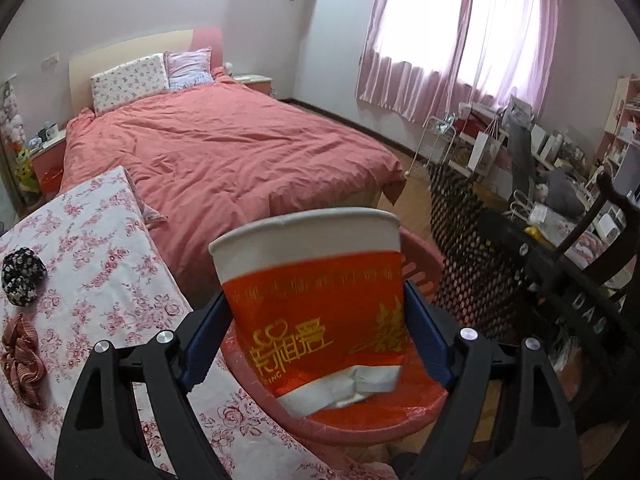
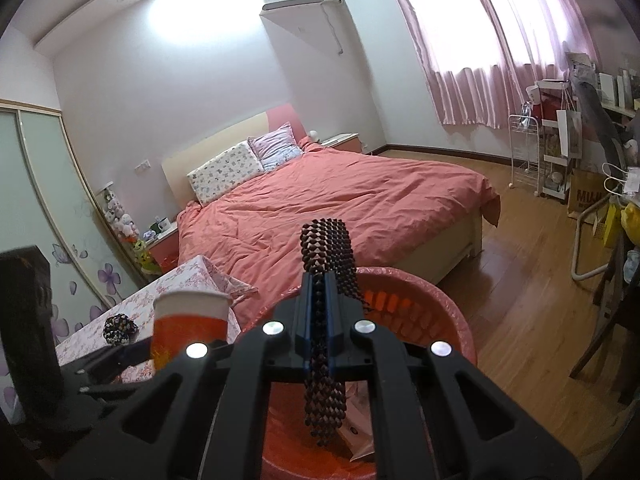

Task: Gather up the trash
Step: 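Open both tools to drop the mat and paper cup into the basket, then move both open tools back toward the bed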

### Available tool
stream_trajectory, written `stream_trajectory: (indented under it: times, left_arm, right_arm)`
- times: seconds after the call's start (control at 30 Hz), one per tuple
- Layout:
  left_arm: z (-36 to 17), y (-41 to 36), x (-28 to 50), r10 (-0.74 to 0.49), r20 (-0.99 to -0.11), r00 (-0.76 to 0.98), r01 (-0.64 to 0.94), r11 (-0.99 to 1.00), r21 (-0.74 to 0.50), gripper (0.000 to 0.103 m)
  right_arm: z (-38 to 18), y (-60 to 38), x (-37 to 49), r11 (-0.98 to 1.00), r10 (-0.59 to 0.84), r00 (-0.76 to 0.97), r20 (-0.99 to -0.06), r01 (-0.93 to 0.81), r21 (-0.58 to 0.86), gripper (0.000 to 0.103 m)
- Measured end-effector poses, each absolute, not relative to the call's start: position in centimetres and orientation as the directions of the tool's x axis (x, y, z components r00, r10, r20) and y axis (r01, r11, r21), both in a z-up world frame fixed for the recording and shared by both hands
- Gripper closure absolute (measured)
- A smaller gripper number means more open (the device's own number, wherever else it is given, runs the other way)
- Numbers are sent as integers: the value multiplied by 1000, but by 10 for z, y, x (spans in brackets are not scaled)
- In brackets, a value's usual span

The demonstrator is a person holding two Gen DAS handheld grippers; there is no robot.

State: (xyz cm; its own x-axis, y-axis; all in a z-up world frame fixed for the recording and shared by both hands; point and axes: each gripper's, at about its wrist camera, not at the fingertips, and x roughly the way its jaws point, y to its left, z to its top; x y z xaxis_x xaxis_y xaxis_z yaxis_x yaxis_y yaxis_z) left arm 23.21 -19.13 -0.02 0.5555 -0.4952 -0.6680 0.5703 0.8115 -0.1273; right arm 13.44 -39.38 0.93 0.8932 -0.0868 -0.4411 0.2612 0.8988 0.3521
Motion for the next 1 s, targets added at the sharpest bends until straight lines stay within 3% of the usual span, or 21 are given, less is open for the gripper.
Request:
stream_trajectory:
  times: [0.13, 0.37, 1.0]
  left_arm:
    - [-11, -189, 234, -470, -696, 543, 558, 821, -119, 16]
    - [-20, -170, 241, -397, -724, 565, 500, 862, -83, 16]
    - [-19, -30, 259, -62, -731, 679, 186, 978, 90, 15]
  right_arm:
    - [2, -402, 138, 886, -76, 889, -451, 267, 378, 75]
    - [-6, -398, 138, 886, -115, 872, -475, 307, 348, 66]
    - [-1, -335, 146, 939, -104, 858, -503, 250, 234, 55]
